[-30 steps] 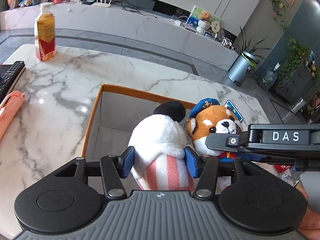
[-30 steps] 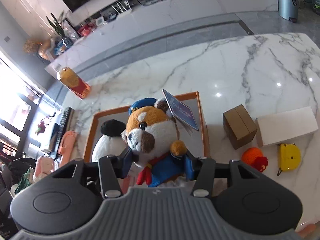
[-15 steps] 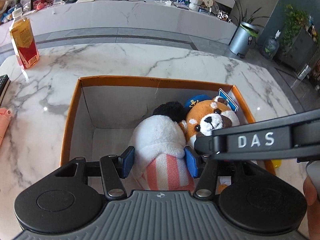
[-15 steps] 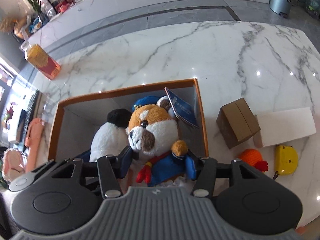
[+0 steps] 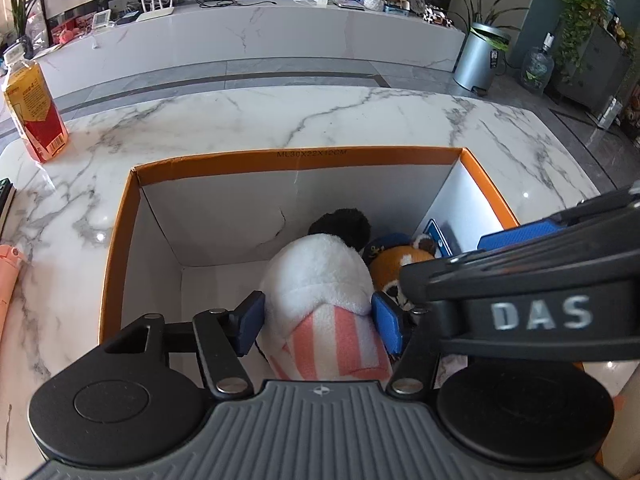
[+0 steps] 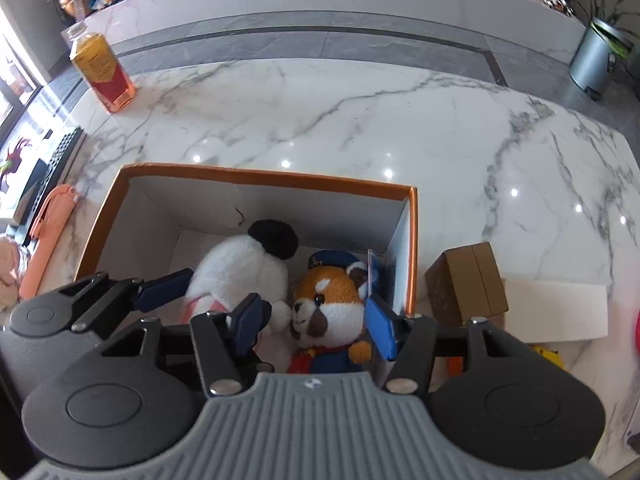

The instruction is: Organize objects

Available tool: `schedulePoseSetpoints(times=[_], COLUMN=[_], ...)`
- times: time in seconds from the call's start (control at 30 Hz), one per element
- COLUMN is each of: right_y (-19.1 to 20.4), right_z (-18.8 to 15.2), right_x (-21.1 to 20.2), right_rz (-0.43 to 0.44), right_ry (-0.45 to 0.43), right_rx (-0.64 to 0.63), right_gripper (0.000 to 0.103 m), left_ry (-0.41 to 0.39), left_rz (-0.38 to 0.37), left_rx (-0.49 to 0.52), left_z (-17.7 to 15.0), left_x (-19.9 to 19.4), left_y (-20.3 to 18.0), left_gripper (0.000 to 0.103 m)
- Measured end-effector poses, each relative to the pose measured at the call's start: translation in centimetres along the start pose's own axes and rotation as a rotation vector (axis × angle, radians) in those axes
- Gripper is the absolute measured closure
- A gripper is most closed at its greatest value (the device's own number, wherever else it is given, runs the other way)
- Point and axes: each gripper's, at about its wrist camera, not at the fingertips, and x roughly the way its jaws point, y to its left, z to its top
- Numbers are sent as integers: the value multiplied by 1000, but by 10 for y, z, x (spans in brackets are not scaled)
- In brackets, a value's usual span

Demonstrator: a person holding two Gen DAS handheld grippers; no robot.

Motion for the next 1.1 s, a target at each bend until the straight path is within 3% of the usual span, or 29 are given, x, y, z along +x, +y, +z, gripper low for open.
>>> schedulePoseSetpoints(times=[0.17,0.4,0.57,0.7,0.87,1.1], right_y=[-10,-10,-19,-26,-36,-44], right_z=[-10,-24,-32,-38,-42,-42], right_x=[-21,-39,-46,-41,-30,-30], right_rz=[18,-8,-43,-12,31,59], right_ry=[-27,-56,-90,-54,-25,-24], right_rx=[-24,-134,-137,-120,-62,-31], right_gripper=[65,67,65,66,89,93], left_ry=[29,95,160,128,100,65], left_rz=[-16,9,45,41,-15,-33], left_rx=[1,12,28,-6,-52,-82], left_z=[-3,-12,-19,-17,-9,-3], left_x=[-2,-3,2,3,11,20], left_y=[1,-1,-4,-2,-4,-4], left_gripper=[30,27,31,35,35,33])
